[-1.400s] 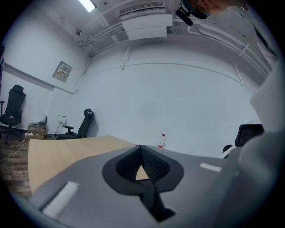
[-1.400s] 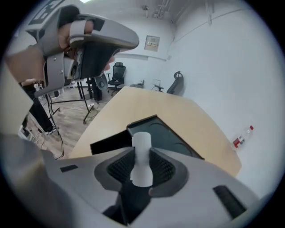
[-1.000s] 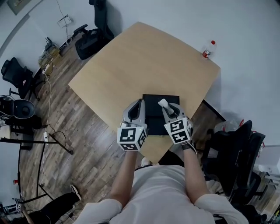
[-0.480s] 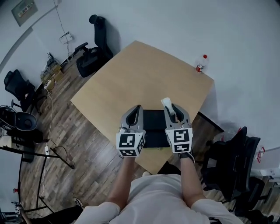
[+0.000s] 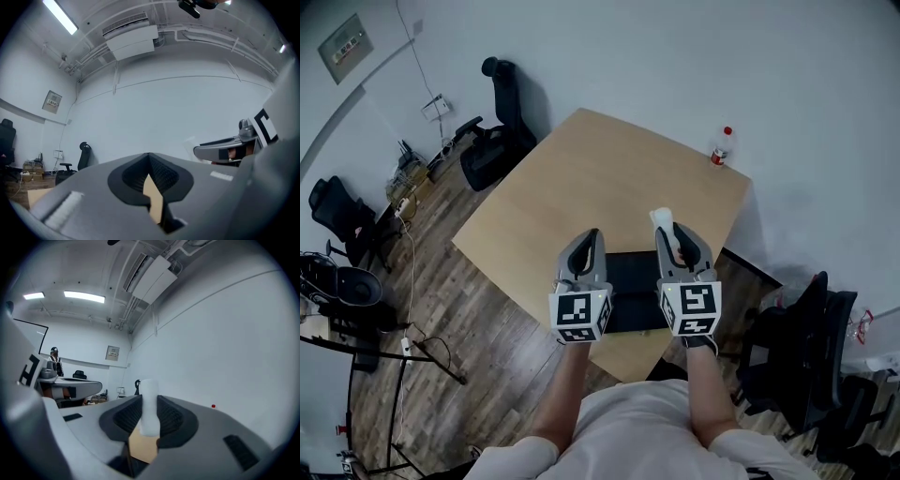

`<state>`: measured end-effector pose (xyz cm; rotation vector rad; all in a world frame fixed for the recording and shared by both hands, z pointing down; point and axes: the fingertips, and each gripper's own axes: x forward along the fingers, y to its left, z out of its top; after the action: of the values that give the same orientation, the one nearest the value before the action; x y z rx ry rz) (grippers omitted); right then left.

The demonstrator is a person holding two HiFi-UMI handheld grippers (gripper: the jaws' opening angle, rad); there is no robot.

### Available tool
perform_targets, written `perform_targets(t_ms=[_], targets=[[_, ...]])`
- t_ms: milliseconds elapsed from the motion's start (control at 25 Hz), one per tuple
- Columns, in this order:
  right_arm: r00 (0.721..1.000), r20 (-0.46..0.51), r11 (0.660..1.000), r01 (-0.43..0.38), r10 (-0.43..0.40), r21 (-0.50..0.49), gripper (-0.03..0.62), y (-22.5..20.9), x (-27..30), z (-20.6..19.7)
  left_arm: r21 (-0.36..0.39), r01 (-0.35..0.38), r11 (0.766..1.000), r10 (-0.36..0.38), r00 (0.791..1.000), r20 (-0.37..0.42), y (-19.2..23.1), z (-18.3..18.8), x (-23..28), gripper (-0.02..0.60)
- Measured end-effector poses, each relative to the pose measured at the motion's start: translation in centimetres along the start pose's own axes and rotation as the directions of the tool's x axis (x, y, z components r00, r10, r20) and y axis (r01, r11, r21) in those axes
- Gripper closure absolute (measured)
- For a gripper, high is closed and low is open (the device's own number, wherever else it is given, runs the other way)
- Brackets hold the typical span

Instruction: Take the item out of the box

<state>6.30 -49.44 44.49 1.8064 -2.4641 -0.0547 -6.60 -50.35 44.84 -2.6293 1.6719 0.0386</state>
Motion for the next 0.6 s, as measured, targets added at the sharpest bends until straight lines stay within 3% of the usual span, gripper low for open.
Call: perform_targets(t_ms=[600], targets=[[1.000,0.021,1.000,0.018,-0.018,-0.008,0.487,0.7,0.9,0.9,-0.015,0.006,1.000,-0.006,1.000,-0.012,1.5,-0.3,0.2,0.574]])
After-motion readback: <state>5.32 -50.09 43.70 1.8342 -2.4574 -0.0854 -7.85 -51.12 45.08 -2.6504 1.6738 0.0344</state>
